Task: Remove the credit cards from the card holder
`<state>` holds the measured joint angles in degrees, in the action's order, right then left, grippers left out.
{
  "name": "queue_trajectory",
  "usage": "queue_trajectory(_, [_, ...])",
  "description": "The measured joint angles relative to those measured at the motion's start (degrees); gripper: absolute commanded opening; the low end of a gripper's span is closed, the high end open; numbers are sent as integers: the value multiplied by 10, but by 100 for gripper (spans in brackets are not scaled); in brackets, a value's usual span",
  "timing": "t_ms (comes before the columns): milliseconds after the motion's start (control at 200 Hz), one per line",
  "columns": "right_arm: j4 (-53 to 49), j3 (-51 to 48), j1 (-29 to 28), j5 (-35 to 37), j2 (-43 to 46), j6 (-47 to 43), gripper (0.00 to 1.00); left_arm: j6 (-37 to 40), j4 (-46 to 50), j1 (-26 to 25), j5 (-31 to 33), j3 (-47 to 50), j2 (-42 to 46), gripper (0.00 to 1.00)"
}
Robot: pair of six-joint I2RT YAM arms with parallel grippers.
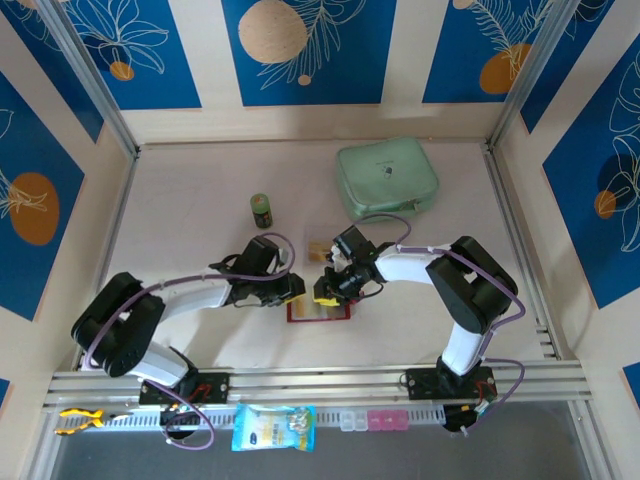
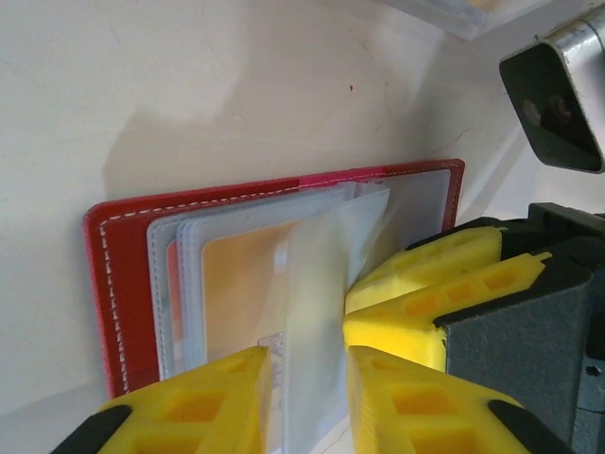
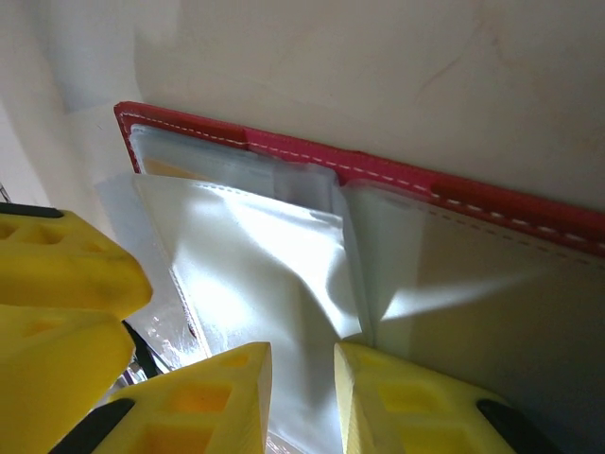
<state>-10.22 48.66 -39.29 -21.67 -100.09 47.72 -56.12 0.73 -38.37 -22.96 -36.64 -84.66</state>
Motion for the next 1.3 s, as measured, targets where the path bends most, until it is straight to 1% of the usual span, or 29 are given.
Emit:
queue_trajectory(170, [0,0,0,2,2,0,26,-10,-17,-8,-6,0,-19,28])
queue_trajectory(445, [3,-4,0,3,5,2,26,-22,-32,-15,-12,0,-34,22])
queue_trajectory(605, [6,-10,0,7,15,7,27,-30,-48,-21,-18,0,-34,21])
queue_trajectory(725, [3,-18,0,17,46,9,29,-36,-49,-24,-21,0,-34,21])
queue_trajectory(900, [-7,-19,6,39,103,10,30,-36,-44,-29,-21,-10,-34,22])
queue_trajectory(1100, [-28,-33,35,53,167,10,31,-36,-41,-36,-23,-41,-37,23])
queue_trajectory(1295, [-46,-52,60,60,212,10,31,-35,-31,-45,-26,-84,-66,21])
